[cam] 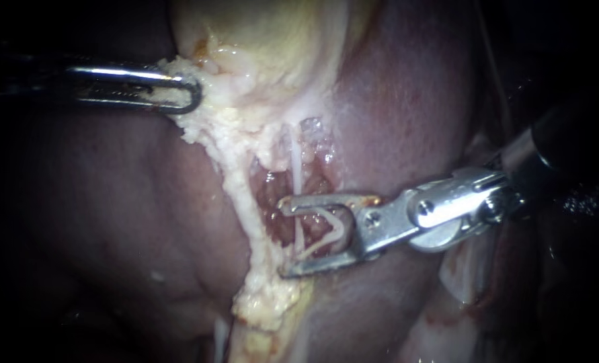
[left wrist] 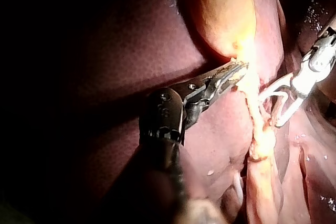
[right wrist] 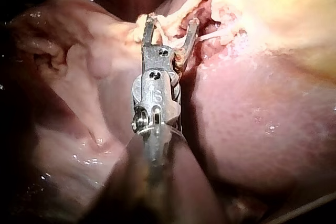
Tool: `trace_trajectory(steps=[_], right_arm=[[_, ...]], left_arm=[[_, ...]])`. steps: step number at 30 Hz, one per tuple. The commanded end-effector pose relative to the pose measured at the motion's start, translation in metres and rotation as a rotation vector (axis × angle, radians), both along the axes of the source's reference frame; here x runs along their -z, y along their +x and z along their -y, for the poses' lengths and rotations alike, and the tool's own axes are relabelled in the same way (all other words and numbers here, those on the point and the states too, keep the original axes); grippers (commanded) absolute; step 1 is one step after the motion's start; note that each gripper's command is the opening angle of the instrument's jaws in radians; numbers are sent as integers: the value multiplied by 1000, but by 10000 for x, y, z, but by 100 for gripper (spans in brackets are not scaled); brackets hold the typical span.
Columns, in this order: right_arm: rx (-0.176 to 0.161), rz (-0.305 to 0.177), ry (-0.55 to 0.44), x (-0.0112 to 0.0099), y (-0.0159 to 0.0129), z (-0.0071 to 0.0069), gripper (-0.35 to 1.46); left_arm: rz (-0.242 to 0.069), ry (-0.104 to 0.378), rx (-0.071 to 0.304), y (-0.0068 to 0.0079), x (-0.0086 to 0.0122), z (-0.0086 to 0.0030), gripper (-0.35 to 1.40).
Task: Clipping first clip left tube
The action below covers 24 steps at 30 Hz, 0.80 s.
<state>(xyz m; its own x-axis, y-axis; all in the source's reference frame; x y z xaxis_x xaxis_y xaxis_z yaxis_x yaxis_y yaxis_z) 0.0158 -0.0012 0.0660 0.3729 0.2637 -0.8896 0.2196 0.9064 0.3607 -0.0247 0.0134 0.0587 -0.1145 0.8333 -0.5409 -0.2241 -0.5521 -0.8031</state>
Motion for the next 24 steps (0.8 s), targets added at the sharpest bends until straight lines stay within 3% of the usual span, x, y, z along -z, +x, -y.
trace_trajectory(steps=[1, 8, 13, 24], right_arm=[[0, -9, 5, -2, 4, 1, 50], [14, -76, 55, -1, 19, 3, 49], [33, -97, 92, -3, 29, 6, 48], [86, -143, 178, -13, 52, 33, 48]], left_arm=[[0, 0, 0, 0, 0, 0, -35], [0, 0, 0, 0, -1, -1, -35], [0, 0, 0, 0, -2, -1, -35], [0, 0, 0, 1, -4, -3, -35]])
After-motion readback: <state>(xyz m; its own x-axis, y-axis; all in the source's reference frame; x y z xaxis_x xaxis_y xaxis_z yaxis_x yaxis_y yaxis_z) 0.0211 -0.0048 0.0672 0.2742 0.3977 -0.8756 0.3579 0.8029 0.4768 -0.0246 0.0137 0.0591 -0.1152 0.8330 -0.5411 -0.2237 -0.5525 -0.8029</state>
